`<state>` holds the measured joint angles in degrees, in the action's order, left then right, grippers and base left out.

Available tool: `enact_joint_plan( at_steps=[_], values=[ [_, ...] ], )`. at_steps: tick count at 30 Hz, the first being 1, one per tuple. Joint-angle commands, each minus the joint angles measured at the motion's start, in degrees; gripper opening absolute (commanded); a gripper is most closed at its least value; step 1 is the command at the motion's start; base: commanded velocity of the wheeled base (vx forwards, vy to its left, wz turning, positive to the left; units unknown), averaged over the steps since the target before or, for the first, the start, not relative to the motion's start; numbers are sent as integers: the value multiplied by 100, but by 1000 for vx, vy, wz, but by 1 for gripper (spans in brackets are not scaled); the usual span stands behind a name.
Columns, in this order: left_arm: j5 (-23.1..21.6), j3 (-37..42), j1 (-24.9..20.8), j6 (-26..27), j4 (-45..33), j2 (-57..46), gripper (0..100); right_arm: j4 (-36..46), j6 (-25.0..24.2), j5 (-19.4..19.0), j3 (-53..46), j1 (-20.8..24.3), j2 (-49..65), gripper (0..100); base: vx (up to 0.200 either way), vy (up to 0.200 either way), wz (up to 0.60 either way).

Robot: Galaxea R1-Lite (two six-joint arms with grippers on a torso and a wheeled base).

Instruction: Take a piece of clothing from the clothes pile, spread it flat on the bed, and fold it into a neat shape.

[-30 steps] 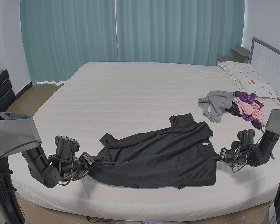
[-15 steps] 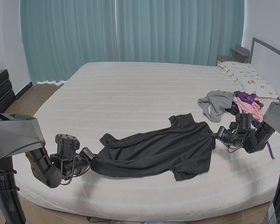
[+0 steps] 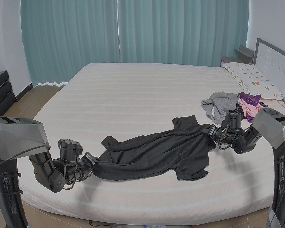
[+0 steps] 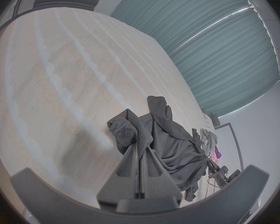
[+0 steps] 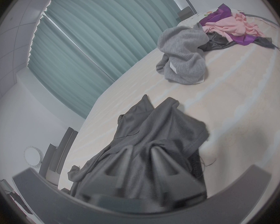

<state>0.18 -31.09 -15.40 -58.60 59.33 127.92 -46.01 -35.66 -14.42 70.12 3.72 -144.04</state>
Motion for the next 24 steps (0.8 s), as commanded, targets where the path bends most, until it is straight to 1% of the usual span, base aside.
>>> enact_joint_plan(
  at_steps=[1,4,8,9,11,12,14,17,19,24],
  values=[
    [-1,24,2,-2,-1,23,0,-75,-82,1,-34,-3,-98,100,0,0,0],
    [-1,41,2,-2,-1,23,0,-57,-275,-78,-324,-117,263,100,0,0,0],
    [-1,59,10,-11,-1,5,0,-57,-231,-465,-992,-319,817,100,0,0,0],
    [-1,59,10,-11,-1,5,0,-57,-231,-465,-992,-319,817,100,0,0,0],
    [-9,68,10,-11,-1,-4,0,-66,-99,-738,-1651,-425,1177,100,0,0,0],
    [-9,68,10,-11,-1,-4,0,-57,-91,-746,-1677,-425,1194,100,0,0,0],
    [-9,68,10,-11,-1,-4,0,-66,217,-957,-2389,-495,1484,100,0,0,0],
    [-9,85,10,-20,-1,-12,0,-93,569,-1115,-3048,-468,1651,100,0,0,0],
    [-18,85,10,-20,-1,-21,0,-189,771,-1124,-3470,-407,1713,100,0,0,0],
    [-18,120,2,-20,-1,-21,0,-550,806,-1124,-4094,-117,1660,100,0,0,0]
  ],
)
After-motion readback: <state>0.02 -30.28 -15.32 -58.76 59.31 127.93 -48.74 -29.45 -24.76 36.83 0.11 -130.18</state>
